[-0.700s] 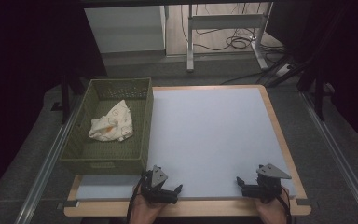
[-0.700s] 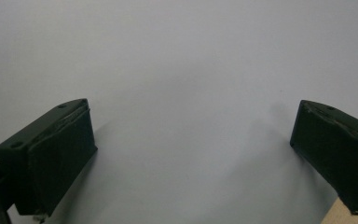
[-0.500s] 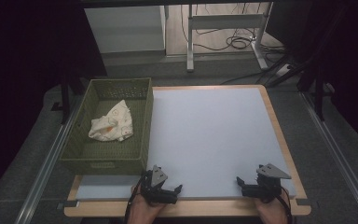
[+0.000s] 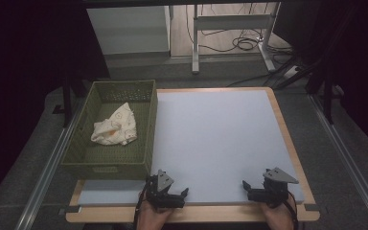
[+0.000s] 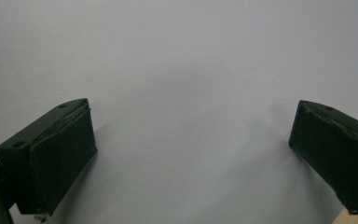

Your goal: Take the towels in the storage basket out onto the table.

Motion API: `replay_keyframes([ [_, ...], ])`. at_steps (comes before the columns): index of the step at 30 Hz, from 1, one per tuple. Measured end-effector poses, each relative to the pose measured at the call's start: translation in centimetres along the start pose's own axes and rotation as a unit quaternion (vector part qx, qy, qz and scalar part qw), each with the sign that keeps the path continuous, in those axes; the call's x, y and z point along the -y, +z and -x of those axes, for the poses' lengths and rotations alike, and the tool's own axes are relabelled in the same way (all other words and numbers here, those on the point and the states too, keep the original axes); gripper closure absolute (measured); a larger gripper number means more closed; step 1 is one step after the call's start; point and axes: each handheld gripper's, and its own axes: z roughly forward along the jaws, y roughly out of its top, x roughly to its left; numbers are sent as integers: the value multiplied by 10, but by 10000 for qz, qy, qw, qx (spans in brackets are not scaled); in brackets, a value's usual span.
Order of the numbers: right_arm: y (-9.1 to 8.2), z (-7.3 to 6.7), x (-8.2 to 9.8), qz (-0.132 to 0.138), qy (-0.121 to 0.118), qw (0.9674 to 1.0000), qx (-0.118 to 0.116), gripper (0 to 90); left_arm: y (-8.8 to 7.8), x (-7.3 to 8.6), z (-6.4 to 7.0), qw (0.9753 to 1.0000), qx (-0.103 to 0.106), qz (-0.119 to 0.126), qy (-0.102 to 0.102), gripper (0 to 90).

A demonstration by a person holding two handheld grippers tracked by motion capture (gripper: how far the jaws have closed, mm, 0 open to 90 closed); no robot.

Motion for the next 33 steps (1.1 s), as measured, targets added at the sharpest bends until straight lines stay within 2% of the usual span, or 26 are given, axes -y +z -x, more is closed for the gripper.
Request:
replay_keyframes([
  [9,0,0,0,2,1,10000,-1,0,-3,-2,-2,9997,154,-35,204,22],
  [13,0,0,0,1,0,10000,-1,0,-9,-5,-3,9995,250,24,208,23],
  [22,0,0,0,1,-3,10000,-14,0,-11,-23,-7,9981,474,-150,375,30],
  [26,0,1,0,7,-11,10000,-32,0,-8,-31,-10,9964,731,-217,359,32],
  [28,0,1,0,6,-11,10000,-35,0,-7,-36,-11,9962,723,-252,417,34],
  [33,0,1,0,6,-16,10000,-43,0,-5,-51,-12,9943,882,-284,534,34],
])
